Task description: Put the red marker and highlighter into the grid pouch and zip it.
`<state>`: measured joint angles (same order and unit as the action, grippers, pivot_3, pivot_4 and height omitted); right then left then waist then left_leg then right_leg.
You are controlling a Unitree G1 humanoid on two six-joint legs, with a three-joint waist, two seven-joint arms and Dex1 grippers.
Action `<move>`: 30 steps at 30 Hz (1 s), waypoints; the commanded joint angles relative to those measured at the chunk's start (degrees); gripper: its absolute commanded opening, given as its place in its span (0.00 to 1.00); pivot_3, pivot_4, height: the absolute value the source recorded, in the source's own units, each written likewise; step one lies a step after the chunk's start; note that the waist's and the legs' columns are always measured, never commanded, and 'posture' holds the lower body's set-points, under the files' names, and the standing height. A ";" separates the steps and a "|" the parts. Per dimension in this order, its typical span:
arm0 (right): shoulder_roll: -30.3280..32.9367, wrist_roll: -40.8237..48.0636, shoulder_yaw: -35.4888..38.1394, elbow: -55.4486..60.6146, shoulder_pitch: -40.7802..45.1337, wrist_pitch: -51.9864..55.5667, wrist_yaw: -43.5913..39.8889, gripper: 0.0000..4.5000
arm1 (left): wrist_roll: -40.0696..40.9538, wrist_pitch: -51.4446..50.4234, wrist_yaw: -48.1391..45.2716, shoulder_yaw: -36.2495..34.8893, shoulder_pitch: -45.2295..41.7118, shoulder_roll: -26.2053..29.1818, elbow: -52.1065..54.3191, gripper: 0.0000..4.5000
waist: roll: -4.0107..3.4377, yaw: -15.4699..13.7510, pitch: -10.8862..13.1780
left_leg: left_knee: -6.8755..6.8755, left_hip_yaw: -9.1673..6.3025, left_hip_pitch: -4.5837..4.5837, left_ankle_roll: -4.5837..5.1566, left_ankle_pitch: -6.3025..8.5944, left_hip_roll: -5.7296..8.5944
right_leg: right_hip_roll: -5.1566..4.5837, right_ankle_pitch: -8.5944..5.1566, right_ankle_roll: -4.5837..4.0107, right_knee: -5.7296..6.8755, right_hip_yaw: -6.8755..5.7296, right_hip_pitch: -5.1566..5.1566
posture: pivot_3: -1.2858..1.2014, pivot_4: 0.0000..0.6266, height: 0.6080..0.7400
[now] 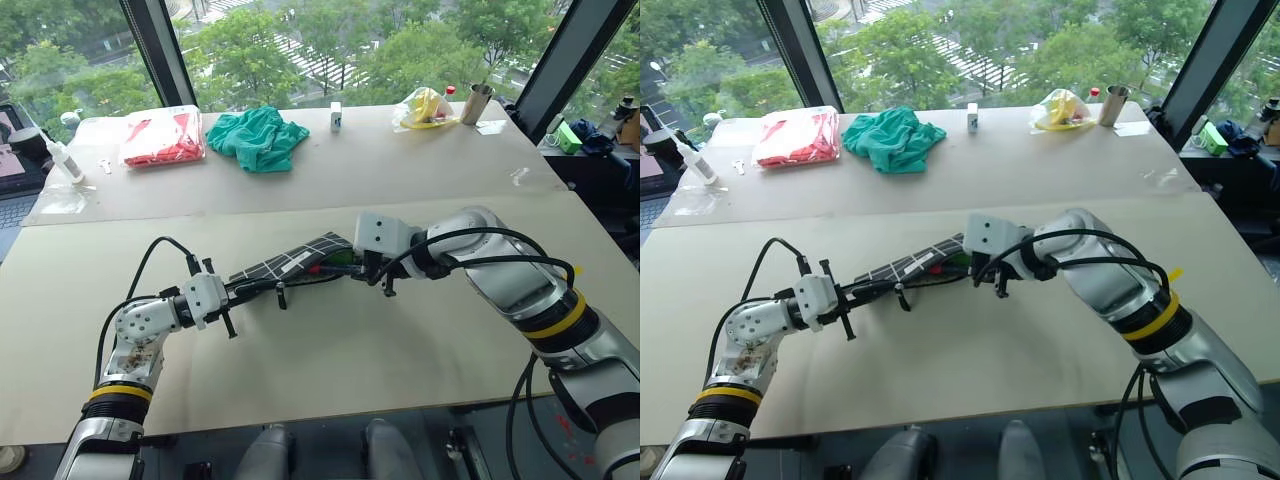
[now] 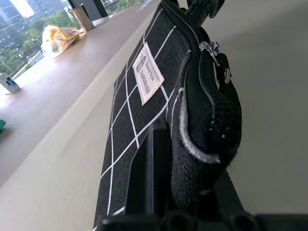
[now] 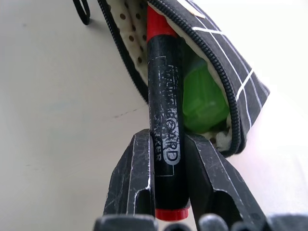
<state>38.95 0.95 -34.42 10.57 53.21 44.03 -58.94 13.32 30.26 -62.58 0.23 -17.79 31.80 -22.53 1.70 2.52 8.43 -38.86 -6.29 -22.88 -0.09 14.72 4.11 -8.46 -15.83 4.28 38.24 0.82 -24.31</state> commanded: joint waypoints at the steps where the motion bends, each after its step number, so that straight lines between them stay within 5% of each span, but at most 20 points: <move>1: -4.17 -1.84 -2.21 1.71 3.25 -0.18 -0.60 0.11 | -1.32 2.61 -1.24 1.47 -0.60 0.32 -0.44 0.00 | 0.00 0.05 0.00 | 0.02 -0.01 0.00 -0.03 -0.02 0.00 | 0.00 0.00 0.00 0.01 0.00 -0.01 | 0.52 0.24 1.00; 11: -6.84 -12.69 -11.16 -3.04 1.54 -10.16 -0.63 0.11 | -1.73 4.01 -1.57 1.90 -0.98 -0.51 -1.94 0.00 | 0.00 -0.03 0.00 | -0.04 -0.03 0.00 -0.06 -0.03 0.03 | 0.00 0.03 0.04 0.07 -0.01 0.00 | 0.52 0.24 1.00; 17: -12.79 -15.66 -5.95 -11.35 2.92 -15.82 5.88 0.11 | -1.46 3.94 -1.49 1.89 -1.07 -0.55 -1.97 0.00 | 0.00 0.21 0.00 | -0.03 -0.01 0.03 -0.08 -0.05 0.02 | 0.00 0.03 0.04 0.19 -0.01 -0.04 | 0.52 0.24 1.00; 19: -13.30 -14.35 -4.11 -11.32 2.76 -17.09 4.46 0.34 | -1.45 3.85 -1.45 1.90 -1.11 -0.57 -1.92 0.00 | 0.00 0.21 0.00 | -0.02 -0.01 0.02 -0.09 -0.05 0.02 | 0.00 0.03 0.04 0.21 0.00 -0.07 | 0.52 0.24 1.00; 23: -12.48 -9.53 0.02 -7.15 1.44 -8.60 -1.82 0.61 | -0.99 3.38 -1.22 1.49 -1.54 -0.82 -2.03 0.00 | 0.00 0.10 0.00 | -0.02 -0.02 0.01 -0.09 -0.05 0.03 | -0.01 0.03 0.03 0.19 0.00 -0.05 | 0.52 0.24 1.00; 30: -2.78 4.17 13.15 1.31 -3.92 -3.91 -12.52 0.61 | 1.84 -0.31 1.37 -0.67 -2.07 -2.76 -0.80 0.00 | 0.00 -0.70 0.00 | -0.08 -0.07 -0.03 -0.05 -0.03 0.06 | -0.02 0.03 0.04 0.04 -0.03 0.05 | 0.52 0.24 1.00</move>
<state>34.62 0.47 -27.13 8.52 50.06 38.73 -68.90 13.31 30.95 -62.30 0.86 -19.08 29.36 -25.43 1.70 1.82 8.43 -38.94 -6.35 -22.91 -0.14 14.69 4.17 -8.48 -15.80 4.33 38.25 0.79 -24.26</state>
